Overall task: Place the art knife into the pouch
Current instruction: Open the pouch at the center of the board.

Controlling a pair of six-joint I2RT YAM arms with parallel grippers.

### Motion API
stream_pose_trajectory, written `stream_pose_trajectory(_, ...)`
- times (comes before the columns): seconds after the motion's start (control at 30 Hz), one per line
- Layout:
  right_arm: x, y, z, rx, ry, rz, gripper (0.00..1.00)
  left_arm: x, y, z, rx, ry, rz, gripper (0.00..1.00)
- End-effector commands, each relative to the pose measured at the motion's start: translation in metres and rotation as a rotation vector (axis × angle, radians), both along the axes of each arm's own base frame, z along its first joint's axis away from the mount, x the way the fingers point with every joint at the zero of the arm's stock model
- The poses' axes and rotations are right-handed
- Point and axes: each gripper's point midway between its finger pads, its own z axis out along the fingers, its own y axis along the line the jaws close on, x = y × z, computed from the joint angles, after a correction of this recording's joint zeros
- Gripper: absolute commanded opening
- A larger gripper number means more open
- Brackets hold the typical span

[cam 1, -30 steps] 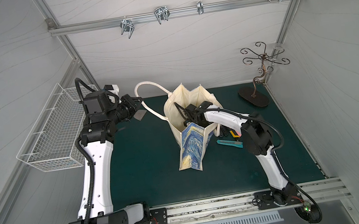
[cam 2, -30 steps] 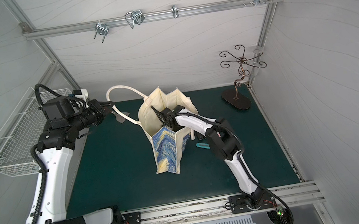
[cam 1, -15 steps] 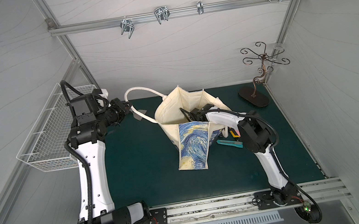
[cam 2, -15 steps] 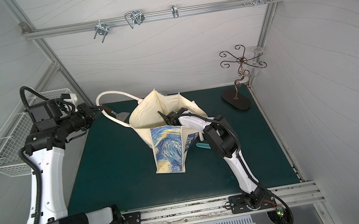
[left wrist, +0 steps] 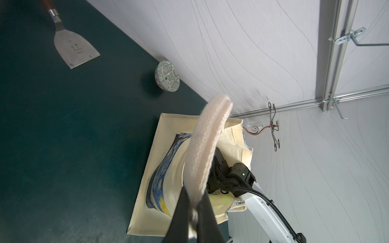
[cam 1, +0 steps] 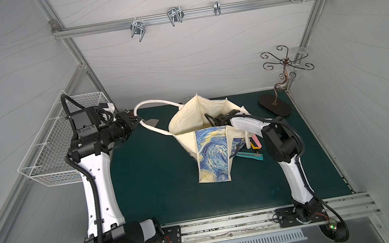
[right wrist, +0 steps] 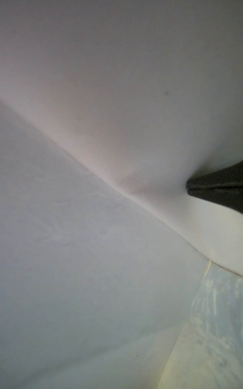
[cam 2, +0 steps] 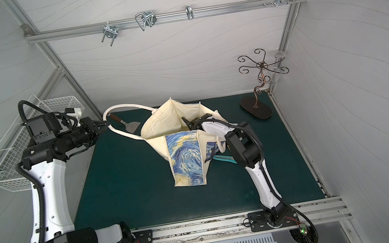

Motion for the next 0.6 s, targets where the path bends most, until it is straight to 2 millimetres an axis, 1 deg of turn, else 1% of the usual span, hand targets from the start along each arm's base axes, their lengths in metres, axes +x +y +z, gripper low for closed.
stream_pose_trajectory(0.0, 0.007, -0.006, 0.004, -0.057, -0.052, 0.041, 0.00, 0.017, 0.015, 0.041, -0.013, -0.213, 0.034, 0.00)
stream_pose_trajectory(0.07, 0.009, 0.008, 0.011, -0.030, -0.073, 0.049, 0.00, 0.017, 0.008, 0.037, -0.046, -0.217, 0.001, 0.00)
stream_pose_trajectory(0.13, 0.011, 0.017, 0.016, -0.025, -0.082, 0.058, 0.00, 0.018, 0.000, 0.035, -0.091, -0.226, -0.042, 0.00)
stream_pose_trajectory(0.23, 0.014, 0.025, 0.020, -0.016, -0.087, 0.063, 0.00, 0.019, -0.010, 0.034, -0.149, -0.240, -0.090, 0.00)
stream_pose_trajectory(0.37, 0.013, 0.032, 0.028, 0.013, -0.101, 0.070, 0.00, 0.023, -0.030, 0.031, -0.227, -0.257, -0.165, 0.00)
stream_pose_trajectory(0.43, 0.013, 0.031, 0.030, 0.010, -0.103, 0.069, 0.08, 0.026, -0.037, 0.025, -0.261, -0.246, -0.182, 0.01)
stream_pose_trajectory(0.53, 0.011, 0.031, 0.031, 0.012, -0.099, 0.075, 0.28, 0.026, -0.045, 0.017, -0.295, -0.235, -0.197, 0.01)
stream_pose_trajectory(0.57, 0.012, 0.030, 0.032, 0.013, -0.102, 0.074, 0.33, 0.026, -0.046, 0.013, -0.306, -0.228, -0.199, 0.01)
